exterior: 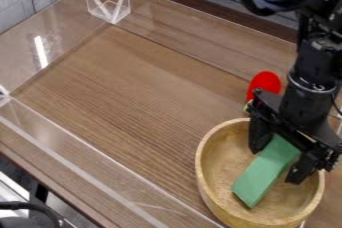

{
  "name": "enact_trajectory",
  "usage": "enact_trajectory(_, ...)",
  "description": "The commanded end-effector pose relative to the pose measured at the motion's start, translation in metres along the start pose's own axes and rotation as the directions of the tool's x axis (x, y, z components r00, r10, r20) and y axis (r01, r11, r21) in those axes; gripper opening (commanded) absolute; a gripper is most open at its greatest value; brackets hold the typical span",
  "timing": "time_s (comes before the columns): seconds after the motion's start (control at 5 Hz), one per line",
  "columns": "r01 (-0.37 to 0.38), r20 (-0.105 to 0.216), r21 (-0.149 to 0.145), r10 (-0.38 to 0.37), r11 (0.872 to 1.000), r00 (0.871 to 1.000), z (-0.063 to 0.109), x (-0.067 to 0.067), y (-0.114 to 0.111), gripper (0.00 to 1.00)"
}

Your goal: Remove the green block from the brown bowl and put it on the table

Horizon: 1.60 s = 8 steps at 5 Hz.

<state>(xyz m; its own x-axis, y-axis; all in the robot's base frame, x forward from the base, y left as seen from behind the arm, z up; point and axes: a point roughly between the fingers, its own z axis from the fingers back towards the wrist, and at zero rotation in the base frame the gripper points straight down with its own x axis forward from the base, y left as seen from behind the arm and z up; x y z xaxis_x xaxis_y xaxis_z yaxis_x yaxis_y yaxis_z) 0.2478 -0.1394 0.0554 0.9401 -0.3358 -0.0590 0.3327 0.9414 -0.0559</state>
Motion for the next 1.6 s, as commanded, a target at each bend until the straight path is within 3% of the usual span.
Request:
enact_trajectory(0.0,0.008,0.036,0.001,-0.008,1.000,0.999,0.008,0.003,-0.003,1.00)
enact_trajectory(0.8,-0.008,0.043,0.008,0.007,1.000,0.999,0.005,0.006,-0.001,1.00)
enact_trajectory(1.0,-0.012,0.038,0.008,0.012,1.000,0.999,0.001,0.007,0.000,0.00)
enact_trajectory(1.4,-0.004,0.055,-0.002,0.004,1.000,0.998,0.015,0.005,0.005,0.00)
